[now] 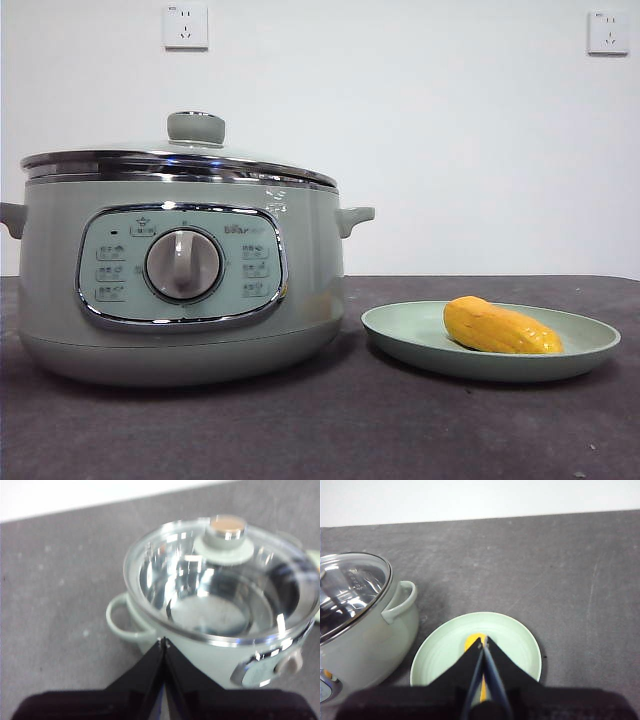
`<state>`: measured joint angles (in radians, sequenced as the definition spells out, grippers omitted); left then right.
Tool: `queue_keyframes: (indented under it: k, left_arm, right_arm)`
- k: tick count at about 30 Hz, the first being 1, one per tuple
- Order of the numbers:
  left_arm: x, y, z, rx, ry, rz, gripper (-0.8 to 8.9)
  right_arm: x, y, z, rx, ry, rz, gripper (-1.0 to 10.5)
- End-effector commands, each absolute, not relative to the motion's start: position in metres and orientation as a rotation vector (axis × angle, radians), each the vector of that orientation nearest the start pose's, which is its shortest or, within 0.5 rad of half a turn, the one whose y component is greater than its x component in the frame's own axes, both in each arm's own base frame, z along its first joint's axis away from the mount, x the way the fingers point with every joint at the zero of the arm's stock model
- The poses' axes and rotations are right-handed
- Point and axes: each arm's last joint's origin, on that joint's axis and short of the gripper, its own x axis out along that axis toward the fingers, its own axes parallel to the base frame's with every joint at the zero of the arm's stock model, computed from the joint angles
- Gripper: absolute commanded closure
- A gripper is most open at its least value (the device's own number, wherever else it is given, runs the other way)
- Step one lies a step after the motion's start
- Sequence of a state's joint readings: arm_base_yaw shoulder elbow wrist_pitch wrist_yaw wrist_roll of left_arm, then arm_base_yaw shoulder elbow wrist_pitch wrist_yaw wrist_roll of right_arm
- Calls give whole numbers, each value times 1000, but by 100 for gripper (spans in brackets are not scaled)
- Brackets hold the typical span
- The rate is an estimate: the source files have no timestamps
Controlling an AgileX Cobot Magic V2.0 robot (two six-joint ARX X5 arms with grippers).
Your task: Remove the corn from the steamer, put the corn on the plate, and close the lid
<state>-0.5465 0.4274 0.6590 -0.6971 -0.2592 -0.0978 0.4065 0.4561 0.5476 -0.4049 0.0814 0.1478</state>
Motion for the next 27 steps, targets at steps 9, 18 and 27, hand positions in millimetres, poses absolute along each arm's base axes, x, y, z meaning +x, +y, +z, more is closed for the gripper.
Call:
queue_keyframes:
  k: [9, 18, 27]
  left_arm:
    - [81, -41, 282, 89, 459, -260, 816]
    - [69, -19, 291, 81, 138, -138, 816]
    - [93, -5, 191, 20, 61, -54, 816]
  right_arm:
    - [105, 43, 270, 84, 333, 293, 946]
    - [105, 43, 270, 83, 336, 292, 946]
    - [105, 43, 270, 83, 336, 293, 946]
